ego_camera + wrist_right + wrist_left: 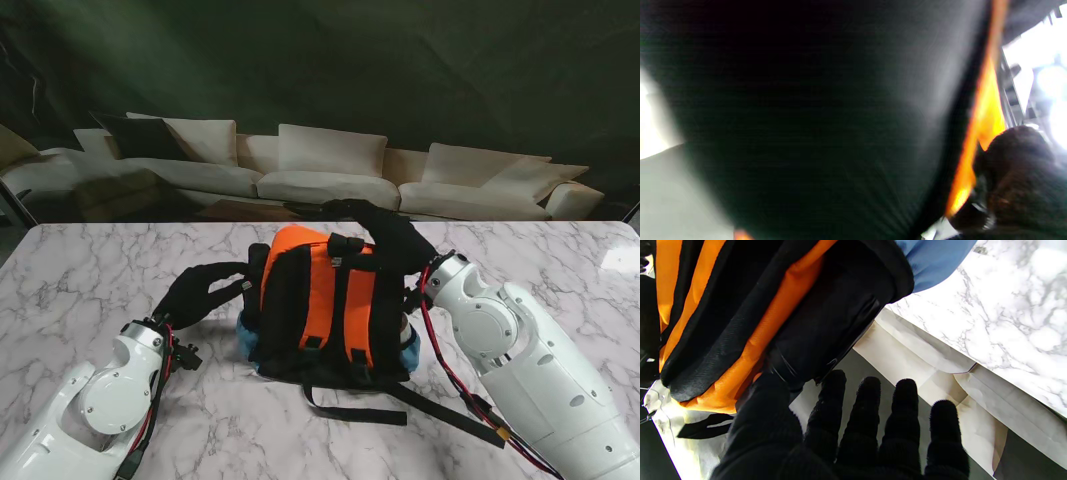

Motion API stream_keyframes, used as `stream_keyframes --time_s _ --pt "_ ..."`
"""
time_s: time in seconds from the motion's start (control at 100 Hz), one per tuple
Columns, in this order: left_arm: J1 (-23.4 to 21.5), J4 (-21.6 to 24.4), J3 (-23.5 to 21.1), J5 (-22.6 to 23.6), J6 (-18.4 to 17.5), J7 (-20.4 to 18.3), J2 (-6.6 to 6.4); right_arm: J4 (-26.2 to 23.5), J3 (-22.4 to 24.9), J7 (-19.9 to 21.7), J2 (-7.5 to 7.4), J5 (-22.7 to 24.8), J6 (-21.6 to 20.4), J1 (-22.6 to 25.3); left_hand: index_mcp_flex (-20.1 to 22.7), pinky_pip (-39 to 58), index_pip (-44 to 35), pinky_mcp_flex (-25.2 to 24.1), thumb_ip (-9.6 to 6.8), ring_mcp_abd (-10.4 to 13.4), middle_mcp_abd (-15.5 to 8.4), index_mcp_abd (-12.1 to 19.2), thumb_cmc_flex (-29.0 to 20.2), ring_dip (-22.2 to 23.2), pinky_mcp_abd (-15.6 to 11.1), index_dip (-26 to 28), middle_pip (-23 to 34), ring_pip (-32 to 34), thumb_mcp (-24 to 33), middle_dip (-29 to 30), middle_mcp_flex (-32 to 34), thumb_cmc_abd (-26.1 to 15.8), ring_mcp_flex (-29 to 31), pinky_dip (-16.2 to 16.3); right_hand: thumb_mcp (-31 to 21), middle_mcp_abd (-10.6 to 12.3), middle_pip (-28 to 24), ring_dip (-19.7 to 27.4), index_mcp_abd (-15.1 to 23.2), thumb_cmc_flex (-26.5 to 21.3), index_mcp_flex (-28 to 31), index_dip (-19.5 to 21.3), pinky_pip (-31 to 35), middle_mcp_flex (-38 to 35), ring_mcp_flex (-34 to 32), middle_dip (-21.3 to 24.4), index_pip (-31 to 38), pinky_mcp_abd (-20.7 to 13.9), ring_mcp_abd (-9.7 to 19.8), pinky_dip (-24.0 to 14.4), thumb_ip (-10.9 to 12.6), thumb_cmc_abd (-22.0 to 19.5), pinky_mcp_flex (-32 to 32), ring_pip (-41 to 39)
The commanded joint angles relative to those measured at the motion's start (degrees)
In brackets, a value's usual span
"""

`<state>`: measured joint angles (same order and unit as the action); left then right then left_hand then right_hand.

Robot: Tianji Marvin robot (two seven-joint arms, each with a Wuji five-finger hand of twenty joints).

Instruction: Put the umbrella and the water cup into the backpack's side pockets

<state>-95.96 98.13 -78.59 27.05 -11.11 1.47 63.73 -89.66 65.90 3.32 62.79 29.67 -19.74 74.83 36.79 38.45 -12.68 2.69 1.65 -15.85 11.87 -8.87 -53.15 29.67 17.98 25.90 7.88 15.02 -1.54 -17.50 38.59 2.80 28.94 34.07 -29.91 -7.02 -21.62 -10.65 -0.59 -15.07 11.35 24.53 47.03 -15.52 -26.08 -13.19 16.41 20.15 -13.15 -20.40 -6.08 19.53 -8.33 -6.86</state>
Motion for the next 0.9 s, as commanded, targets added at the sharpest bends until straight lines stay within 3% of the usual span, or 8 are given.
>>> stream_keyframes --time_s 0.0,0.13,0.41,0.68,0.89 --pt "0.04 -0.10 0.20 -0.05 0.18 -0.44 0.22 -1.91 0.86 -0.15 0.36 0.72 0.86 0.12 -0.70 1.11 0.76 -0.96 -1.02 -0.17 -0.20 -0.52 -0.07 0.51 1.05 0.40 0.35 0.73 -0.07 -0.96 0.41 -2.23 -0.26 -0.56 0.67 -0.28 0.36 1.69 -1.01 1.89 -2.45 0.42 -1.04 1.69 1.01 0.39 -0.59 1.34 0.40 0.69 1.22 -2.62 0.22 1.56" --pt "0.20 -0.35 0.31 0.03 0.18 -0.25 0.24 -4.18 2.73 -0.39 0.36 0.83 0.58 0.65 -0.69 0.95 0.72 -1.01 -1.01 -0.22 -0.19 -0.58 -0.07 0.48 0.99 0.41 0.46 0.66 -0.09 -1.03 0.33 -2.21 -0.42 -0.62 1.43 -0.36 -0.12 1.11 -0.11 1.05 -1.28 0.86 -0.75 1.27 0.18 0.30 -0.46 0.04 1.96 0.60 1.38 -2.52 0.22 0.57" --pt "0.28 -0.48 0.26 0.19 0.55 0.25 0.35 -10.99 9.71 -0.59 0.18 2.32 2.47 4.11 -0.82 0.85 0.76 -1.00 -1.03 -0.17 -0.12 -0.72 -0.13 0.44 0.95 0.39 0.45 0.62 -0.04 -1.07 0.06 -2.30 -0.60 -0.59 2.42 -0.33 -0.78 -0.04 0.86 -2.92 1.85 1.58 2.14 -2.13 -2.92 0.20 0.14 0.12 2.00 -0.62 2.00 -1.51 -1.93 -1.04" --pt "0.15 -0.63 0.01 -0.13 0.50 1.21 0.58 -16.95 19.31 -5.93 1.16 1.66 3.20 12.06 -0.88 0.93 0.76 -0.99 -1.04 -0.09 -0.16 -0.84 -0.29 0.51 0.79 0.37 0.56 0.74 -0.04 -1.13 -0.08 -2.51 -0.64 -0.49 3.51 0.61 -0.97 -0.78 1.94 -4.24 3.68 1.82 3.30 -4.70 -3.68 0.06 0.92 -0.25 2.72 -0.92 2.30 -2.75 -1.64 -1.52" --pt "0.46 -1.15 0.34 -0.07 0.36 2.28 0.80 -16.70 22.79 -10.68 2.07 1.65 3.48 17.71 -1.13 0.97 0.82 -1.01 -1.04 0.11 -0.08 -0.85 -0.23 0.50 0.52 0.34 0.29 0.67 -0.07 -1.04 -1.22 -2.74 -1.04 -0.46 5.06 2.25 -1.07 -1.00 3.14 -5.73 5.45 1.98 3.03 -7.23 -4.22 -0.07 2.05 -0.79 4.03 -0.68 2.55 -5.20 -1.05 -1.44"
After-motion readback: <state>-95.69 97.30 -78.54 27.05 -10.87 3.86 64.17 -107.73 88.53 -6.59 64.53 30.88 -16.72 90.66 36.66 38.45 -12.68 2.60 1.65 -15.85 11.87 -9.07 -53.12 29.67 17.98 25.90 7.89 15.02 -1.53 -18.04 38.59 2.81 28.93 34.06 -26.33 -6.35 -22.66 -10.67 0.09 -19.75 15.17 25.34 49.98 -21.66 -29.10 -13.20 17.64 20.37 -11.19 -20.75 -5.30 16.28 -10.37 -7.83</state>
